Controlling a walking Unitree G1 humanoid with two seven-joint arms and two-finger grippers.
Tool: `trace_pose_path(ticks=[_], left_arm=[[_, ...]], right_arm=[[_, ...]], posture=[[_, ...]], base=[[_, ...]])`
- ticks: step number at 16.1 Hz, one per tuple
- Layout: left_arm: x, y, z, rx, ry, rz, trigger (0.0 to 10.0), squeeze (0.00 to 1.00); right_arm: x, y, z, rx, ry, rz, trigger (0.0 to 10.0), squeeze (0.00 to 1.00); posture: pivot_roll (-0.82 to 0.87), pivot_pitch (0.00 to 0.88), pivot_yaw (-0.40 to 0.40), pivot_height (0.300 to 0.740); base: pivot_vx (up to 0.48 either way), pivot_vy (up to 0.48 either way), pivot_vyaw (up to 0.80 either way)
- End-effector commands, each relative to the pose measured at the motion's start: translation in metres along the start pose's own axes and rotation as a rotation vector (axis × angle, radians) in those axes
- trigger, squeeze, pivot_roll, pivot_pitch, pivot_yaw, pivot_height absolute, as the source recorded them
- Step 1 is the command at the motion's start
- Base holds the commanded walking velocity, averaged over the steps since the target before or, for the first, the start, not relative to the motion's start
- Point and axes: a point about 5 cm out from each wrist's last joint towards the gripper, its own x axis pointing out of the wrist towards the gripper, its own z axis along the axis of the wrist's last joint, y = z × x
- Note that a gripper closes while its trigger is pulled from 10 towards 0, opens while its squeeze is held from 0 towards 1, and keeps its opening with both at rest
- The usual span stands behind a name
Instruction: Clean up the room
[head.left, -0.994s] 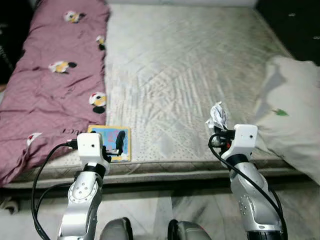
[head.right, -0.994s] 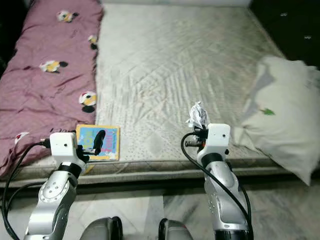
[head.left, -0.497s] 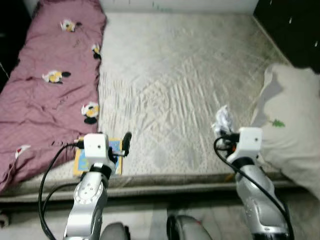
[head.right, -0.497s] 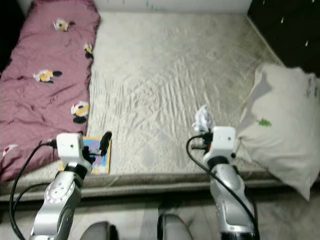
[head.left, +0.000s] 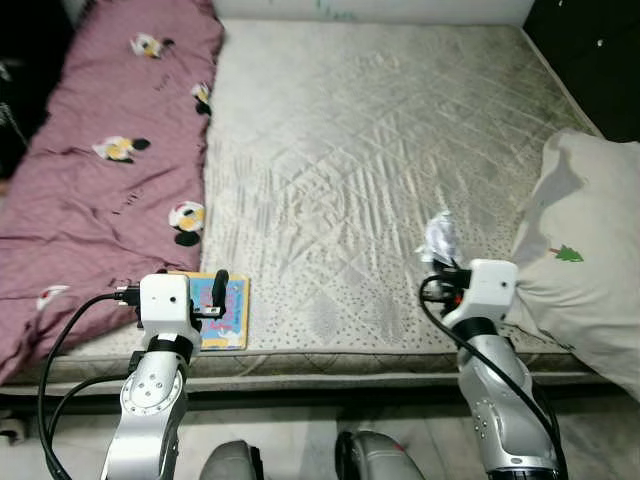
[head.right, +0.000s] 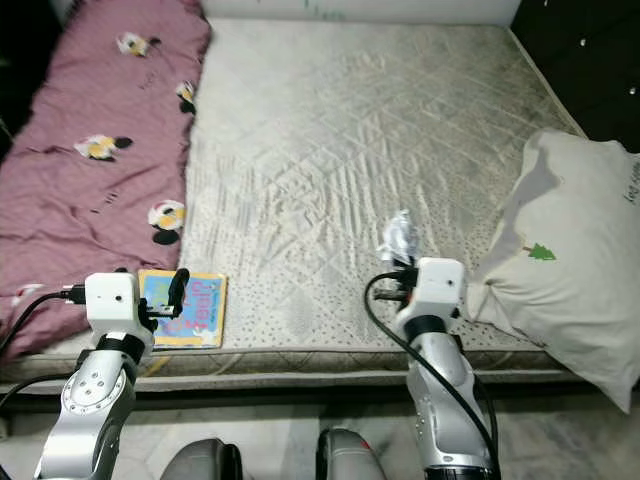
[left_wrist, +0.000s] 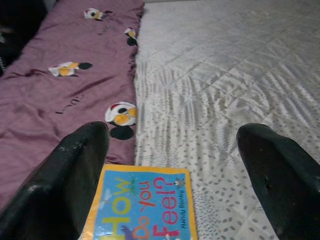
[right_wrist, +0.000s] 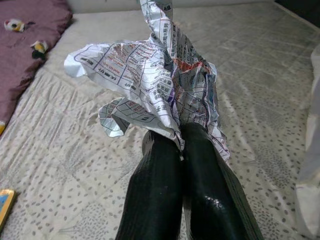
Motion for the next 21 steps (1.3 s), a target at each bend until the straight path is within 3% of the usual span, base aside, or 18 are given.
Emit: trace_pose_path(ticks=[1,6,21], left_arm=[[-0.002,0.003,-0.007,0.001,0.033,-0.003,10.0,0.00],[0.005,0.001,-0.004,-0.055,0.033,-0.011,10.0,0.00],[0.010,-0.003,0.006,-0.095,0.005,-0.036,10.0,0.00]], right_arm=[[-0.002,0.000,-0.005,0.007,0.012,-0.006,10.0,0.00],[-0.001,-0.006,-0.006,-0.029,0.037,0.017,10.0,0.00],[0.002,-0.003,-0.005,-0.045,0.044,0.060,10.0,0.00]], posture=[[0.00,0.085,0.007,0.740],[0.00,0.117,-0.030,0.740],[-0.01,0.132,-0.047,0.740]], base=[[0.000,0.000,0.00],[0.000,0.314,0.00],[0.000,0.480,-0.08]])
